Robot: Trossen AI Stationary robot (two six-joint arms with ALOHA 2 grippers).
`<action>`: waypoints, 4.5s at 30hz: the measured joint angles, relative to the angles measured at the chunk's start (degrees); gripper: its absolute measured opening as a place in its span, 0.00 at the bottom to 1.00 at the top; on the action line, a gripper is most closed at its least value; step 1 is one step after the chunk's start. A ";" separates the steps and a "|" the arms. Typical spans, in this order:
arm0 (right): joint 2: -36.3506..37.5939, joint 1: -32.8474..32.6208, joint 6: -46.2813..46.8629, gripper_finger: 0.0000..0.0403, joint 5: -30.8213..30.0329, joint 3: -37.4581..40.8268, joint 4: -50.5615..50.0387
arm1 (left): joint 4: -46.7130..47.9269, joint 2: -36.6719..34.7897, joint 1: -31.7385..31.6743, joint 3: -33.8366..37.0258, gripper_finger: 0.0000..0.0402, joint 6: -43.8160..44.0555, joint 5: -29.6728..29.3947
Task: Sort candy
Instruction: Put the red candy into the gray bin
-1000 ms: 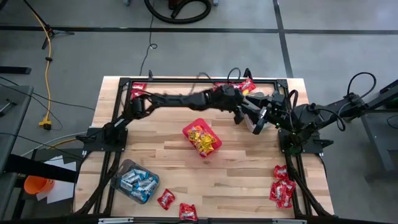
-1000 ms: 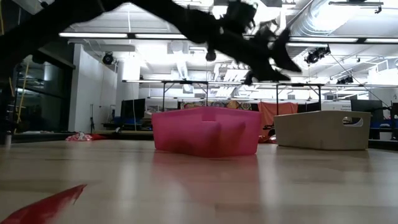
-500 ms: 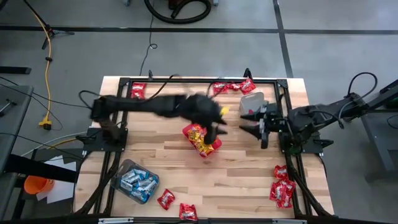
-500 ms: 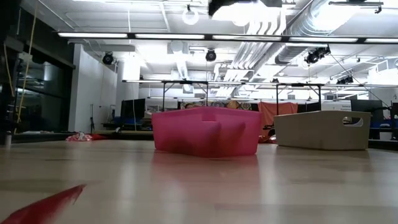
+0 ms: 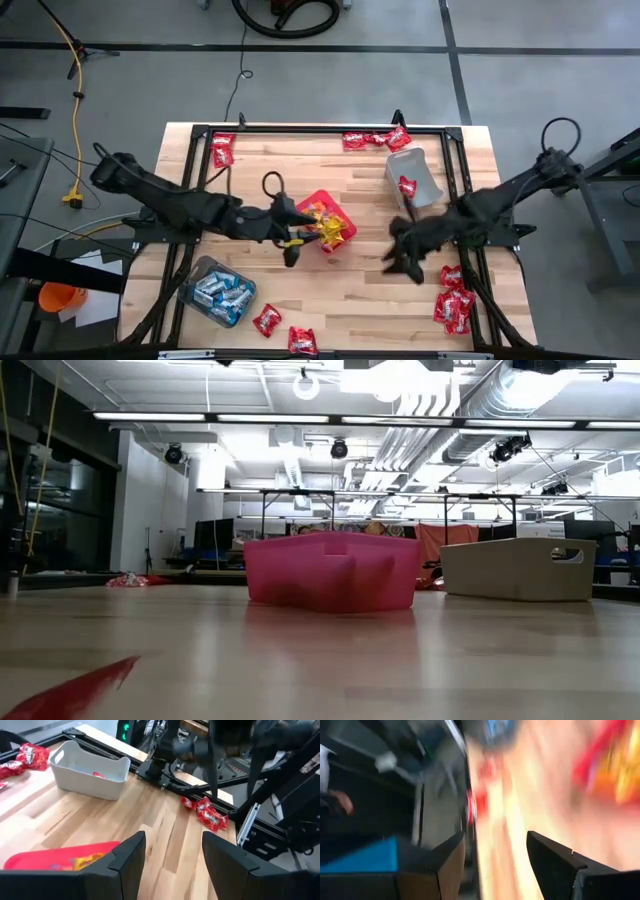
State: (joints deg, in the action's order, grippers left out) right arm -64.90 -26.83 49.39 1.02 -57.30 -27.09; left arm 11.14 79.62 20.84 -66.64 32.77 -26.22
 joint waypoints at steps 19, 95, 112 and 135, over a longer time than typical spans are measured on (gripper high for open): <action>-29.93 -24.69 52.71 0.51 29.02 0.02 -23.45 | 4.02 -4.57 0.62 1.36 0.46 -8.55 5.10; -4.86 10.64 -36.28 0.02 -15.98 -11.18 -7.25 | -30.27 -4.45 -9.16 14.61 0.46 -21.88 9.50; 27.02 22.56 -25.60 0.02 -11.48 27.21 27.21 | -41.43 -4.55 -12.63 24.91 0.46 -16.39 4.87; 13.46 50.74 -11.76 0.03 -21.63 17.84 -16.90 | -40.00 -4.56 -12.59 24.90 0.46 -16.39 5.05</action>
State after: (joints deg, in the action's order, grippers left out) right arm -51.45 23.91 37.63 -20.61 -39.46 -44.00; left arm -28.86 75.06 8.25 -41.74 16.38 -21.17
